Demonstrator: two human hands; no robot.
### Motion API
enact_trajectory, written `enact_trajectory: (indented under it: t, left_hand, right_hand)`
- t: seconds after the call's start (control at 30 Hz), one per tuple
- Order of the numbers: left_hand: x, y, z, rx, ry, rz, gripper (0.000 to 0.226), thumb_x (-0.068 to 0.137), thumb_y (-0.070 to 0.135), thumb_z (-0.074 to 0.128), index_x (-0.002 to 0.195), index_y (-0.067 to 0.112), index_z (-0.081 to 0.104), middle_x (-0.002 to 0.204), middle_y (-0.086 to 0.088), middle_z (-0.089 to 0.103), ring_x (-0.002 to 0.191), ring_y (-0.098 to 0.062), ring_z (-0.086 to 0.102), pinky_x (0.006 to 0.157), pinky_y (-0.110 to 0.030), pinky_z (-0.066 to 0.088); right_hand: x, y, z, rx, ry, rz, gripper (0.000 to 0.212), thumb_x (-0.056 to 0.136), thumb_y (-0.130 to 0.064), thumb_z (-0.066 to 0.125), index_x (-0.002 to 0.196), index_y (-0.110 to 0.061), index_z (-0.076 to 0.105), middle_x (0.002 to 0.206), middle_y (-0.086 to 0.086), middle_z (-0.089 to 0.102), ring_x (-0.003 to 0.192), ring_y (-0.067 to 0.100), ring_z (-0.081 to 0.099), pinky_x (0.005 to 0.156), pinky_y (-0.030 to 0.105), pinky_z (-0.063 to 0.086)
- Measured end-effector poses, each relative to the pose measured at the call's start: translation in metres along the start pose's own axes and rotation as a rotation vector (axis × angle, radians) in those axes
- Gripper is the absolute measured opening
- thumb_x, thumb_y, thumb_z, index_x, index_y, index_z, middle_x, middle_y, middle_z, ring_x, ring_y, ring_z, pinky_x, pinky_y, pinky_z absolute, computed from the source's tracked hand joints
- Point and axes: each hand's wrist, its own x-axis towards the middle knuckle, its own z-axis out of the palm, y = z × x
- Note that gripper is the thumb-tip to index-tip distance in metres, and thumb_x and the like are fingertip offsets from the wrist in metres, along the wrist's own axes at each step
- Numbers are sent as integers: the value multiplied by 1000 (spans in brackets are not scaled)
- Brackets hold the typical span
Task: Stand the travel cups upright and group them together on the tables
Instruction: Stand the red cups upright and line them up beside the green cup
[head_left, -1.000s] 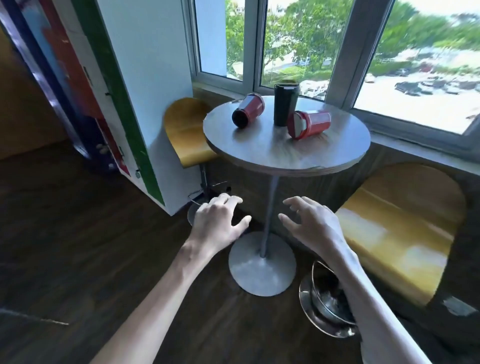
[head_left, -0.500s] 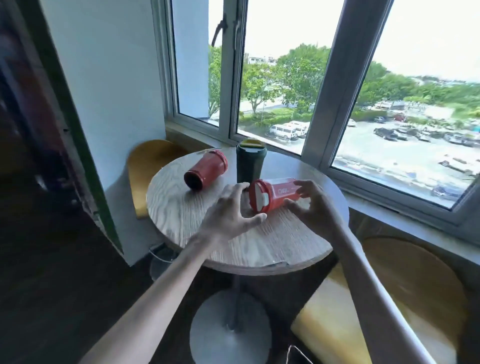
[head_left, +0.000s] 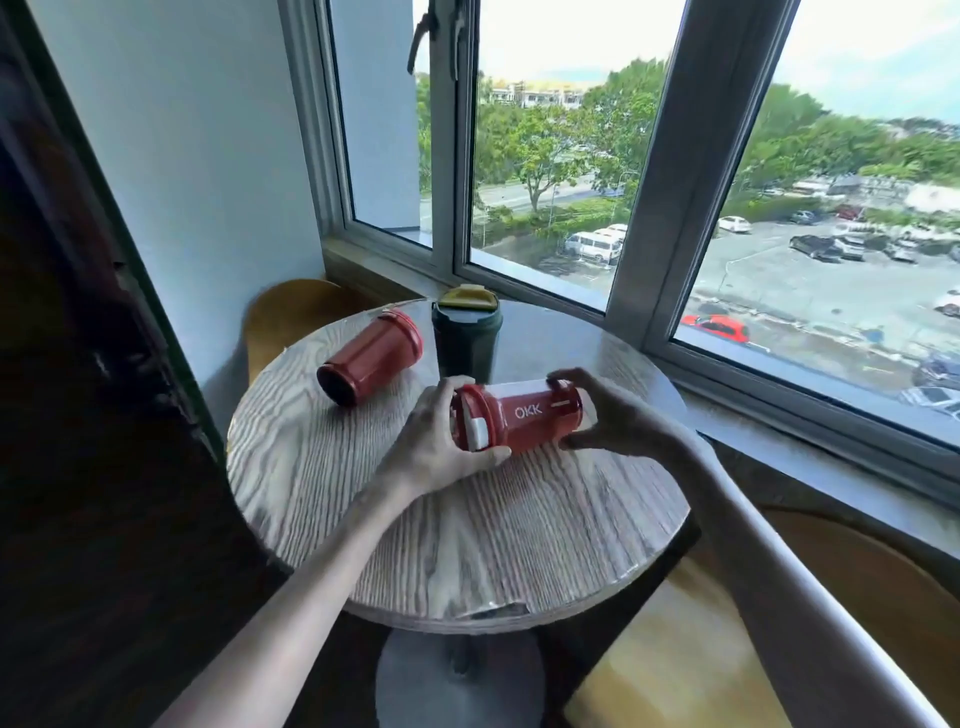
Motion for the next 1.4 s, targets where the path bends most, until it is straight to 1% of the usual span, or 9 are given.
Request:
enact_trajectory:
  t: [0.1, 0.17, 0.3, 0.4, 0.53, 0.63, 0.83, 1.1, 1.4]
  left_hand:
    - [1, -10, -6, -32, -27, 37, 91, 51, 62, 79, 127, 31, 38, 125, -3, 48, 112, -18, 53, 91, -36, 51]
    - [-1, -15, -11, -62, -30, 47, 88, 50, 62, 78, 124, 36, 38, 125, -1, 51, 111, -14, 55, 91, -37, 53]
    - [0, -8, -29, -207, -2, 94, 89, 54, 58, 76, 132, 35, 39, 129, -2, 50, 110, -1, 54, 83, -12, 51]
    - [13, 8, -50, -282, 54, 122, 90, 54, 57, 74, 134, 34, 42, 128, 2, 53, 113, -4, 56, 86, -21, 54]
    - [32, 33, -64, -524, 149, 155, 85, 53, 50, 84, 129, 33, 49, 129, 2, 56, 116, -15, 58, 87, -39, 56]
    - [36, 46, -57, -691, 187, 170, 79, 52, 51, 86, 122, 35, 53, 126, -1, 58, 114, -21, 61, 84, -43, 57]
    - [46, 48, -35, -808, 74, 60, 87, 42, 42, 92, 120, 27, 54, 123, -7, 62, 107, -20, 66, 90, -48, 54]
    - [64, 59, -6, -702, -77, 82, 92, 47, 39, 86, 129, 19, 51, 128, -6, 59, 110, -17, 63, 86, -33, 56]
    - [59, 49, 18, -612, -244, 115, 96, 44, 52, 89, 127, 25, 51, 128, -5, 59, 115, -16, 60, 97, -35, 51]
  right_hand:
    - [4, 3, 8, 41, 38, -31, 68, 68, -12, 79, 123, -23, 40, 120, 5, 56, 104, 23, 54, 90, 45, 50]
    - [6, 5, 13, 63, 52, -50, 66, 66, -11, 80, 117, -25, 42, 117, 1, 56, 105, 22, 54, 90, 41, 51]
    - [7, -3, 20, 235, 63, -58, 75, 61, -12, 87, 119, -33, 45, 117, -6, 59, 110, 14, 58, 91, 28, 50]
    - [8, -20, 18, 454, 137, -55, 76, 56, -16, 89, 118, -36, 51, 113, -6, 64, 103, 9, 63, 89, 28, 54]
    - [6, -41, 9, 715, 290, -43, 76, 51, -7, 89, 118, -22, 56, 107, 2, 65, 91, 6, 65, 75, 19, 53]
    - [-1, -44, 11, 852, 376, -31, 76, 52, -8, 85, 122, -17, 56, 112, 7, 66, 97, 15, 67, 76, 26, 55]
    - [-24, -28, 15, 861, 354, 44, 75, 50, -28, 91, 117, -18, 60, 107, 6, 70, 97, 19, 68, 75, 25, 54]
    - [-54, -6, 17, 799, 422, 133, 80, 52, -49, 87, 121, -21, 59, 118, 5, 67, 111, 21, 62, 94, 40, 51]
    - [-65, -6, 31, 751, 438, 180, 60, 61, -22, 83, 115, -17, 58, 112, -1, 67, 107, 11, 63, 88, 34, 54]
